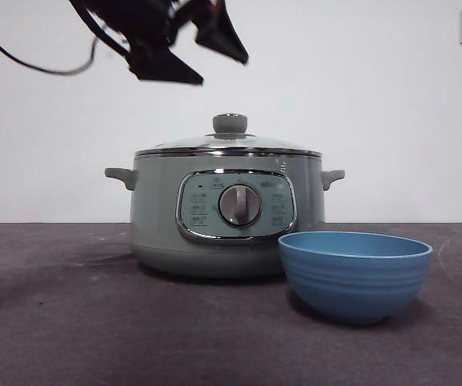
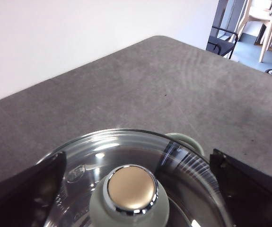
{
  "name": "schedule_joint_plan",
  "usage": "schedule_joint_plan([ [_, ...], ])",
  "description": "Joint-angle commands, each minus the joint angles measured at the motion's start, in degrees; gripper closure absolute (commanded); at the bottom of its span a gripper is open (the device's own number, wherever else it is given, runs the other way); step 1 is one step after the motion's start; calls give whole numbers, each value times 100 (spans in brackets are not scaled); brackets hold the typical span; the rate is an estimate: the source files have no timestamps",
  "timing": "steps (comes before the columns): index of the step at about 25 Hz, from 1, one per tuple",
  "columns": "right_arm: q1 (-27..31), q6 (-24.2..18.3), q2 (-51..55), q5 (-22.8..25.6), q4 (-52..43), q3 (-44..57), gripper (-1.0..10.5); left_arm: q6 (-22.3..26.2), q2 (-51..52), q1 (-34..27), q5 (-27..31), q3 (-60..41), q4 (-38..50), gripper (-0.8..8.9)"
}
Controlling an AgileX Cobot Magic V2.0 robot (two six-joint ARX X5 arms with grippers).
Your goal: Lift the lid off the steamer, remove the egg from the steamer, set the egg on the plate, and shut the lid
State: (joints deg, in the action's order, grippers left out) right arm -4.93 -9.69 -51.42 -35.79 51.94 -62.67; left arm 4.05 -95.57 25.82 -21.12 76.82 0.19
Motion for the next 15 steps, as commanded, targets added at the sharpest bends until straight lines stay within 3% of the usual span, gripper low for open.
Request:
schedule_joint_plan([
  [1, -17, -22, 4, -11, 7, -20, 348, 72, -271, 94, 37, 15, 297, 243],
  [9, -17, -22, 4, -11, 48, -20, 348, 278, -737, 275, 463, 17, 529, 243],
  [15, -17, -24, 4, -9, 46, -20, 348, 337, -988, 275, 476, 17, 393, 250],
])
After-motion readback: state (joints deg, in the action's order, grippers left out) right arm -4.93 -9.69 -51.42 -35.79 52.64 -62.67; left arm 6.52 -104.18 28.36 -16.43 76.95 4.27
